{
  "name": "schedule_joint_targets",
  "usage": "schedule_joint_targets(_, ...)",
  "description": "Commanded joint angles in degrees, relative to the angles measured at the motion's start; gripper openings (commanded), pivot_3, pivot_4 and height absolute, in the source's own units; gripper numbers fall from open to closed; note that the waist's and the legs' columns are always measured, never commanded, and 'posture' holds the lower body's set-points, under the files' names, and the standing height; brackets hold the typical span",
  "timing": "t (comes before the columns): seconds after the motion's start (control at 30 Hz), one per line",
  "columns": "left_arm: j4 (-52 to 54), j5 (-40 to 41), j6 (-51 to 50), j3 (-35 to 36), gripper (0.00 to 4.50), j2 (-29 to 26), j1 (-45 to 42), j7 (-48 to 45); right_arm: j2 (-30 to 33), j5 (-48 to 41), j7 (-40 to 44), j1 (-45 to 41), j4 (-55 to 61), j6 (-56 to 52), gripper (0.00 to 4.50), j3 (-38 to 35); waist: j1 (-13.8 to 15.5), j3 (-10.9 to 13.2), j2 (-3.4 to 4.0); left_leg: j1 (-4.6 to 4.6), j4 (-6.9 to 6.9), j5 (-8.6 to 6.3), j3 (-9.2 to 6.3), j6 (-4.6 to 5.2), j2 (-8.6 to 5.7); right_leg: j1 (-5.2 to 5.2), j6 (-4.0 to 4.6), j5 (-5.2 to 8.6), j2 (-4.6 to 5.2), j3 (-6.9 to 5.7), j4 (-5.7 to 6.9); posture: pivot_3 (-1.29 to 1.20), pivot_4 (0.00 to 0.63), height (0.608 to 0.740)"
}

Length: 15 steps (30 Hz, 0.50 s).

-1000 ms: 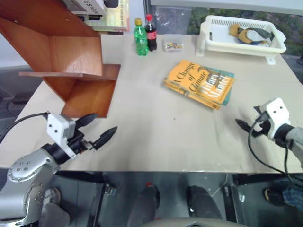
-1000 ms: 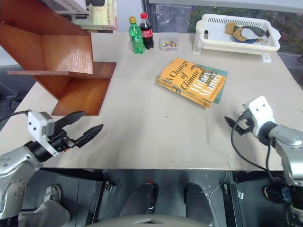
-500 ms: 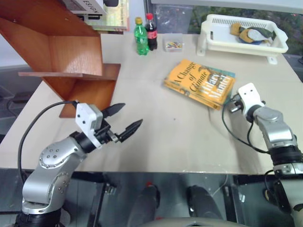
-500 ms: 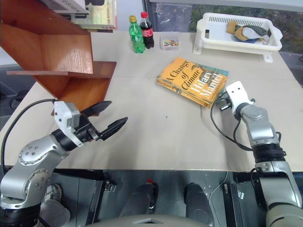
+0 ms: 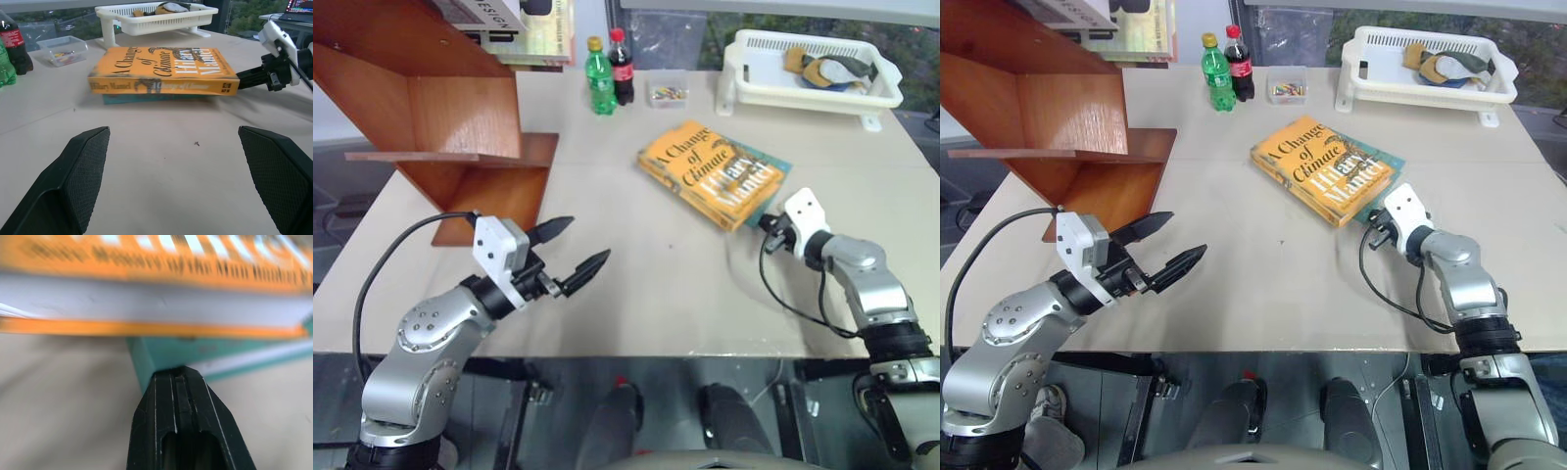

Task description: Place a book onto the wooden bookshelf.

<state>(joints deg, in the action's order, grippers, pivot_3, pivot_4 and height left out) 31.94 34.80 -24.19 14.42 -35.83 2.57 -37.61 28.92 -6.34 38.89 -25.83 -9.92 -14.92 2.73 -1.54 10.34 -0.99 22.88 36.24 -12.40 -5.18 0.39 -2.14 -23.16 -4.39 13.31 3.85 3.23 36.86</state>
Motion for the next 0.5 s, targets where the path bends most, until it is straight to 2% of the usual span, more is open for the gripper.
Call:
schedule_joint_targets(0.03, 0.88, -0.51, 1.16, 0.40, 4.50, -0.20, -0.50, -0.17, -1.04, -2.88, 3.39, 0.84, 6.93, -0.56, 0.04, 1.50, -0.15, 0.00, 0.00, 0.00, 0.00, 0.00, -0.01, 0.00, 0.00, 0.00, 0.00, 0.00, 0.00, 0.00, 0.00, 0.00, 0.150, 0.740)
schedule_joint_targets(0.37, 1.25, -0.45, -0.13, 0.45, 4.50, 1.27, -0.43, 2.27, -5.69, -6.13, 8.07, 2.88, 16.28, -4.07, 0.04, 8.43, -0.51, 0.00, 0.00, -0.01, 0.01, 0.00, -0.04, 0.00, 0.02, 0.00, 0.00, 0.00, 0.00, -0.02, 0.00, 0.00, 0.150, 0.740)
schedule_joint_targets(0.5, 1.83, 1.70, -7.17, -0.11, 4.50, 2.66, -3.34, 8.63, -4.63, -6.12, 7.13, 4.30, 19.05, -5.92, 0.04, 7.32, -0.08, -0.01, -0.01, 0.00, 0.02, 0.00, -0.11, -0.01, 0.04, 0.00, 0.00, 0.00, -0.02, -0.06, 0.01, 0.00, 0.150, 0.740)
